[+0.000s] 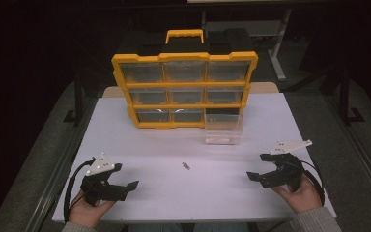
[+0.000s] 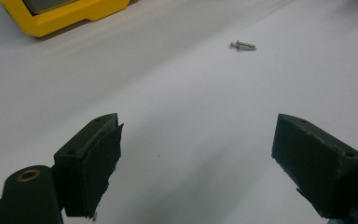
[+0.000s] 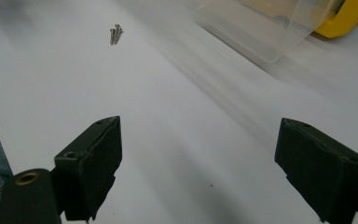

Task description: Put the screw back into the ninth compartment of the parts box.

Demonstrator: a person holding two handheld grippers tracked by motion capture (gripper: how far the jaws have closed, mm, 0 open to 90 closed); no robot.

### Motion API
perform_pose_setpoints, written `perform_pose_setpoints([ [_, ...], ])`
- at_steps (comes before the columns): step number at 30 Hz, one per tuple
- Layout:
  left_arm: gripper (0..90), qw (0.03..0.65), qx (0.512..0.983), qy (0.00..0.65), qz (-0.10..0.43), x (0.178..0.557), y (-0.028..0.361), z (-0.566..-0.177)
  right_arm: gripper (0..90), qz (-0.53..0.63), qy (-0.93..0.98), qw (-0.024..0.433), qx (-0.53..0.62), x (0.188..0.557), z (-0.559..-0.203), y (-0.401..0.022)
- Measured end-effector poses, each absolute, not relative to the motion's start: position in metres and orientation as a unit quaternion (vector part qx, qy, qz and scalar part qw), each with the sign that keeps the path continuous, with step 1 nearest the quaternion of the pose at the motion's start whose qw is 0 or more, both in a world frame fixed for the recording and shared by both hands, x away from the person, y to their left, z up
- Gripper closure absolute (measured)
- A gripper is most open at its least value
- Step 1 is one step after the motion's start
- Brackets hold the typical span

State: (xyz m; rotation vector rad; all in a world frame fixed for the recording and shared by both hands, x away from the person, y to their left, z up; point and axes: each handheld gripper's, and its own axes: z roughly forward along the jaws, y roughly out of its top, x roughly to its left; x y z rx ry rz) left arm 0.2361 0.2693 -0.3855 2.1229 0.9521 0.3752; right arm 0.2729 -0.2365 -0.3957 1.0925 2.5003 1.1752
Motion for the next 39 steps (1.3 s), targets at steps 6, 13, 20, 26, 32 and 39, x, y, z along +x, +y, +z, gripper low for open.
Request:
perform_pose_setpoints([
  [6, 15.2, 0.383, 0.833, 0.371, 0.151, 0.236, 0.27, -0.385, 14.1, 0.395, 0.84, 0.083, 0.362, 0.275, -0.394, -0.234],
  [13, 15.2, 0.383, 0.832, 0.372, 0.15, 0.235, 0.269, -0.385, 14.1, 0.395, 0.842, 0.074, 0.359, 0.276, -0.393, -0.23],
  [20, 15.2, 0.38, 0.834, 0.371, 0.151, 0.236, 0.269, -0.386, 14.1, 0.396, 0.844, 0.068, 0.356, 0.279, -0.391, -0.227],
  [26, 15.2, 0.38, 0.834, 0.371, 0.152, 0.235, 0.269, -0.387, 14.3, 0.398, 0.846, 0.064, 0.348, 0.282, -0.387, -0.22],
  [32, 15.2, 0.378, 0.836, 0.365, 0.156, 0.236, 0.269, -0.386, 14.5, 0.392, 0.856, 0.055, 0.334, 0.287, -0.384, -0.207],
  [39, 15.2, 0.378, 0.834, 0.37, 0.154, 0.236, 0.269, -0.387, 17.9, 0.389, 0.865, 0.045, 0.315, 0.294, -0.377, -0.187],
])
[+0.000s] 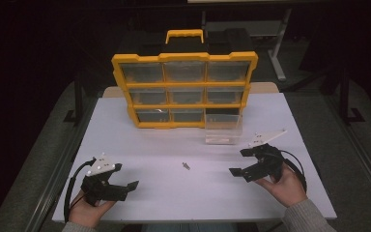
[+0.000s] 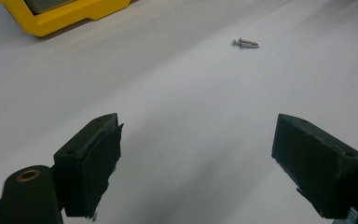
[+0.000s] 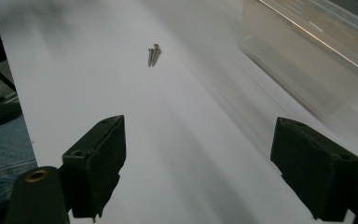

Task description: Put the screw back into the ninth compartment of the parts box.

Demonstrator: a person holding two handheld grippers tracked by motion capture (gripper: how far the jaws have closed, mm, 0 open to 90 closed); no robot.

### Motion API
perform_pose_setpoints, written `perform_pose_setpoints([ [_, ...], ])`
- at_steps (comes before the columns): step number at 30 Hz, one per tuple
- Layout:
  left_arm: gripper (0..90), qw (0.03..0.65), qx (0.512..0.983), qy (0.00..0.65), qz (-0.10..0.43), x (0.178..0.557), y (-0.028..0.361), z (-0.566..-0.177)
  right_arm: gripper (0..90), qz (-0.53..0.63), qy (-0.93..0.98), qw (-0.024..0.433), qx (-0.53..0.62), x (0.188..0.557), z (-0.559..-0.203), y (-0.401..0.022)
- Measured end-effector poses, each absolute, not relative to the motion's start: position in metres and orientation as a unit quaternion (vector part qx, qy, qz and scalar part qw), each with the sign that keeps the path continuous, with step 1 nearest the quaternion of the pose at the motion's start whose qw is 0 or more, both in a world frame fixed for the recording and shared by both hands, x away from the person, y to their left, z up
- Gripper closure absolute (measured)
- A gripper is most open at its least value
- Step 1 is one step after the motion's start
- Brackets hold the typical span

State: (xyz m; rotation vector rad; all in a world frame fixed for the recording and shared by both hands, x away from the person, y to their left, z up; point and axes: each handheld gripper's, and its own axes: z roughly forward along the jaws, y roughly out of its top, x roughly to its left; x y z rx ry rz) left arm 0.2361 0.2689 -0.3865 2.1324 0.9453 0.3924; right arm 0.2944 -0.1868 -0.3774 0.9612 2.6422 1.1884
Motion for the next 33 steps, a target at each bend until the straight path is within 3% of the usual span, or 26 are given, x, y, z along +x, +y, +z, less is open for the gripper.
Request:
perform_pose_setpoints([
  [19, 15.2, 0.374, 0.84, 0.361, 0.155, 0.237, 0.271, -0.384, 40.7, 0.35, 0.901, 0.002, 0.257, 0.322, -0.382, -0.104],
  [33, 15.2, 0.382, 0.836, 0.362, 0.156, 0.237, 0.271, -0.384, 56.5, 0.325, 0.917, 0.005, 0.233, 0.345, -0.392, -0.064],
])
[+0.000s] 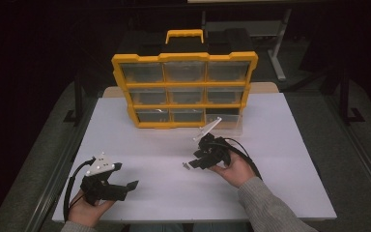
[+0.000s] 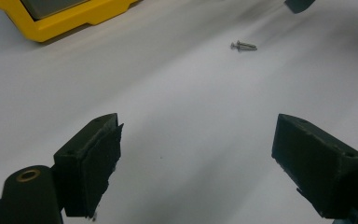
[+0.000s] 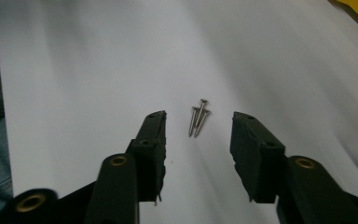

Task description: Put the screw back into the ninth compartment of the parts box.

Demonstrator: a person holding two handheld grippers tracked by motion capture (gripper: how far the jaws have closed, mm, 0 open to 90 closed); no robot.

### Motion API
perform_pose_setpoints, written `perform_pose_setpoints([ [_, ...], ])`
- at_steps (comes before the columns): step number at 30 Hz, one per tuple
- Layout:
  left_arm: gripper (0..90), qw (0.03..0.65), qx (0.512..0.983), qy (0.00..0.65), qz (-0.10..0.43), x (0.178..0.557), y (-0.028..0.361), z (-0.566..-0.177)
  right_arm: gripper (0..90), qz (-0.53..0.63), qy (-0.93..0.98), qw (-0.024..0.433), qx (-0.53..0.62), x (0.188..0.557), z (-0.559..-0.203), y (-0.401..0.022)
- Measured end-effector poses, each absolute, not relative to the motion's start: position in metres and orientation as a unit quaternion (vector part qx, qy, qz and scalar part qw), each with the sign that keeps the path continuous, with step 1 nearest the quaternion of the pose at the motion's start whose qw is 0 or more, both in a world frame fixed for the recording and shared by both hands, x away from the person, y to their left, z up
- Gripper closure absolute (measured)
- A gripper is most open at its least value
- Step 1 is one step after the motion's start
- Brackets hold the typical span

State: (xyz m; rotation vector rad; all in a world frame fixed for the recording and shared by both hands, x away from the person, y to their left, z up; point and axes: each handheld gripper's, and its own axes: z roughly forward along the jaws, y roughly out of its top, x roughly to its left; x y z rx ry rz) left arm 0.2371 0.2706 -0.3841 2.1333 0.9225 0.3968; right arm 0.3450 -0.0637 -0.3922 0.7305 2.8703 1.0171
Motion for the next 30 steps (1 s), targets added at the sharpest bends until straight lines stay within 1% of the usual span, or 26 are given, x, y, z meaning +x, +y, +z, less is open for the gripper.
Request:
perform_pose_setpoints([
  [9, 15.2, 0.385, 0.834, 0.363, 0.157, 0.238, 0.271, -0.385, 62.9, 0.307, 0.921, 0.0, 0.238, 0.357, -0.402, -0.044],
  [17, 15.2, 0.385, 0.834, 0.361, 0.16, 0.238, 0.272, -0.384, 72.5, 0.281, 0.93, -0.011, 0.238, 0.365, -0.421, -0.033],
  [22, 15.2, 0.385, 0.833, 0.365, 0.158, 0.238, 0.272, -0.384, 76.0, 0.278, 0.929, -0.019, 0.243, 0.367, -0.426, -0.032],
  [30, 15.2, 0.387, 0.832, 0.365, 0.16, 0.238, 0.272, -0.383, 79.2, 0.268, 0.931, -0.016, 0.248, 0.368, -0.431, -0.029],
])
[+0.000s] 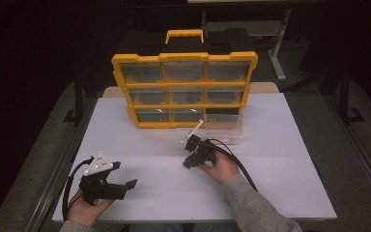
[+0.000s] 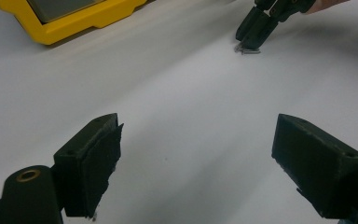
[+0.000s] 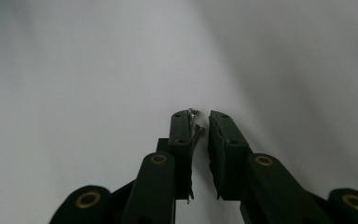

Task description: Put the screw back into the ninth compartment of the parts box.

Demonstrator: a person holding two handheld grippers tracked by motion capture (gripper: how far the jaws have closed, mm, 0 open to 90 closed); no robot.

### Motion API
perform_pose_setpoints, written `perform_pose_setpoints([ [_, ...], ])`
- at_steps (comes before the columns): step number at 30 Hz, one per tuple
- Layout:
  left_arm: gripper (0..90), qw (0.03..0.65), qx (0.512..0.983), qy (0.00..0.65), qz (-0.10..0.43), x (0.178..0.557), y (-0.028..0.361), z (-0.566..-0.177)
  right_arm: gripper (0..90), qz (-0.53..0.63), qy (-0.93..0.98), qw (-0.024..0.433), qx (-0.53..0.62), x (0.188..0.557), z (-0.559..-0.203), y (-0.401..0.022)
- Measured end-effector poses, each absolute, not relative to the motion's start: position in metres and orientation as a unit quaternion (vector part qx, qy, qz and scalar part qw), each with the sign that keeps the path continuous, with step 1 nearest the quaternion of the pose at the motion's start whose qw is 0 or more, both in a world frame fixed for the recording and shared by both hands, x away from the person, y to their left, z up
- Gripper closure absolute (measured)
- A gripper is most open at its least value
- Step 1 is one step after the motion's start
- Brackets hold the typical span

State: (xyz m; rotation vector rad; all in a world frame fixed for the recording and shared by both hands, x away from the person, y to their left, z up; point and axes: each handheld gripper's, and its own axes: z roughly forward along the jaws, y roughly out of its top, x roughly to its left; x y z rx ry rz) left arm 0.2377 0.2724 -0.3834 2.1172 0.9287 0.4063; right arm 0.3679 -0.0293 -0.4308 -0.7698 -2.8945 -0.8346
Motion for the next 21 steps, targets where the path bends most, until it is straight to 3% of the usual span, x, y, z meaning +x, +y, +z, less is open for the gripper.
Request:
perform_pose_setpoints([
  [10, 15.2, 0.385, 0.833, 0.362, 0.162, 0.2381, 0.2734, -0.3826, 86.2, -0.264, -0.934, -0.003, -0.239, 0.3667, -0.431, -0.0291],
  [21, 15.2, 0.385, 0.833, 0.364, 0.158, 0.2387, 0.2733, -0.3834, 86.7, -0.277, -0.935, 0.006, -0.223, 0.3691, -0.4273, -0.0332],
])
